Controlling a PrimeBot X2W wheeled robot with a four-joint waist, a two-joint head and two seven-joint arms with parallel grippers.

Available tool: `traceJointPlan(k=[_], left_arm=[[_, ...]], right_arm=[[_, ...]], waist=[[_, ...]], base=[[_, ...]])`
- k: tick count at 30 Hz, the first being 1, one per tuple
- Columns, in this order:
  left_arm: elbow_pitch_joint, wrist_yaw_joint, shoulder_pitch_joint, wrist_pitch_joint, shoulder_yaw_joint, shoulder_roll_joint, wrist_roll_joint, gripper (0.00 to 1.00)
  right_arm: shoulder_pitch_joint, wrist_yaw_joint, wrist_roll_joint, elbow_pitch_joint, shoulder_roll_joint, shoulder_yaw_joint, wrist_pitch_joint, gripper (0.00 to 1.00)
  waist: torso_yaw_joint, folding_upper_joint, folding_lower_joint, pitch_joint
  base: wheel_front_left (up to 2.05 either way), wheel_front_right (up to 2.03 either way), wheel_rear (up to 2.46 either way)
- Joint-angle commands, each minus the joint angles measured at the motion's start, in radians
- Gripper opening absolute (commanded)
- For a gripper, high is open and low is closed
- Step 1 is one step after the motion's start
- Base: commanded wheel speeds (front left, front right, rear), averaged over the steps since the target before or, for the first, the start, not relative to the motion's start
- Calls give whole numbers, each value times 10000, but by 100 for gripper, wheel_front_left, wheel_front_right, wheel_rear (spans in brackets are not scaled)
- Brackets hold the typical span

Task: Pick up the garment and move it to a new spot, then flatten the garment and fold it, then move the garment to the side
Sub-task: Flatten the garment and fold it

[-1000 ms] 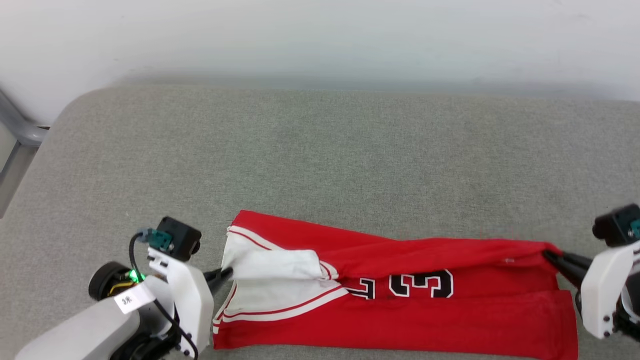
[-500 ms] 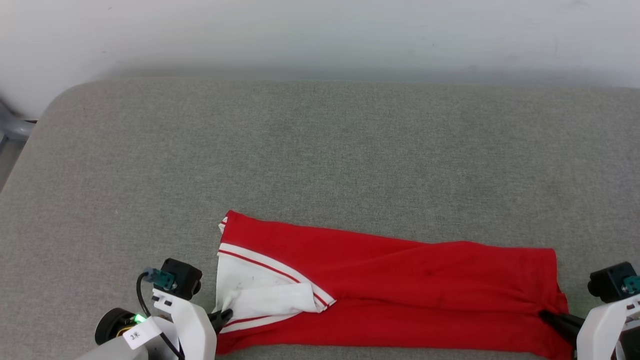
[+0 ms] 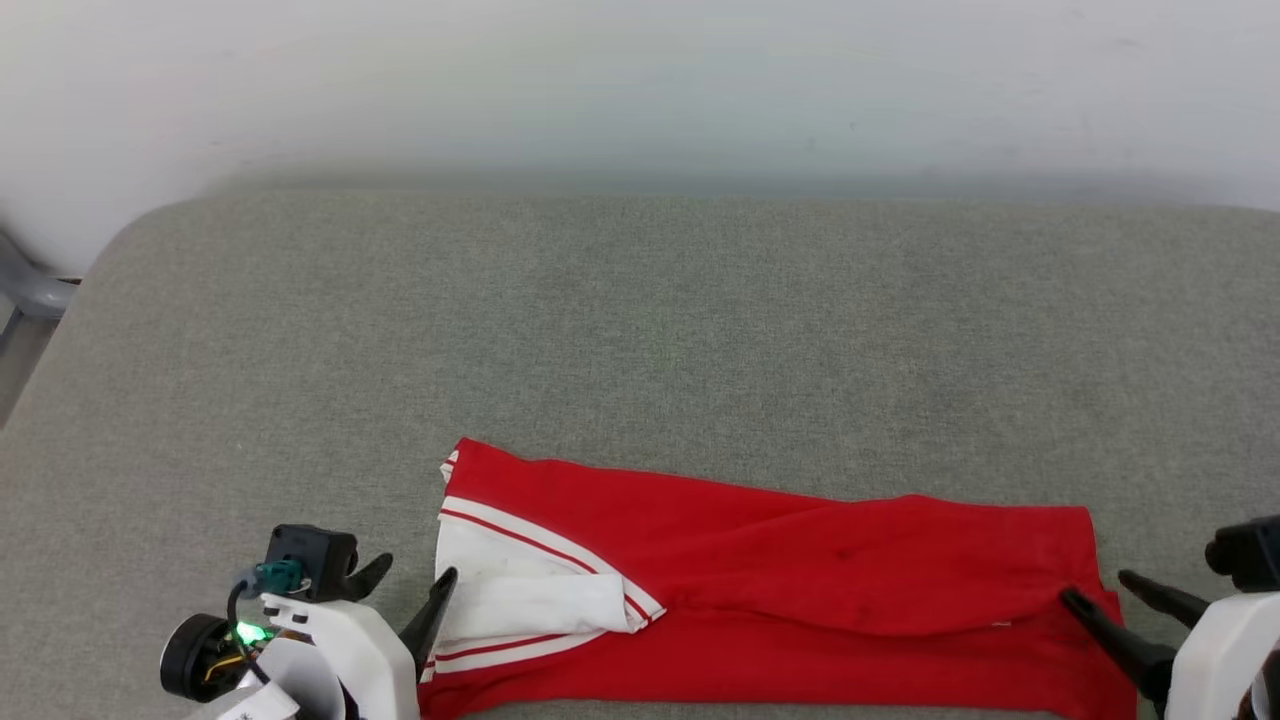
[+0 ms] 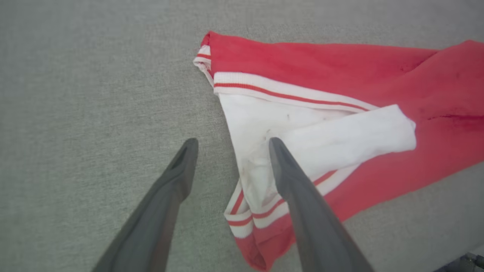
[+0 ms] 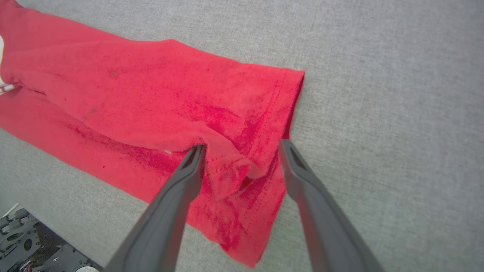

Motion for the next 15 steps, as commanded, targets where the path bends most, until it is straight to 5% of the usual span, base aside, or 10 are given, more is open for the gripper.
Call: traceJointPlan(k=[1, 9, 15], left_arm=[[-93, 300, 215, -466, 178, -61, 167, 100], [-394, 1749, 658, -2053, 1123, -328, 809, 100], [-845, 2507, 1100, -2214, 2532, -785, 2041, 100]], right_arm=[[200, -12, 37, -283, -79, -303, 8, 100], [412, -11, 121, -1333, -486, -1743, 804, 100], [621, -11, 932, -1205, -671, -2460, 2606, 100]], waist=[[10, -1, 0, -143], [142, -1, 0, -321], [360, -1, 0, -206]], base=[[0, 0, 0], [0, 0, 0], [0, 0, 0]])
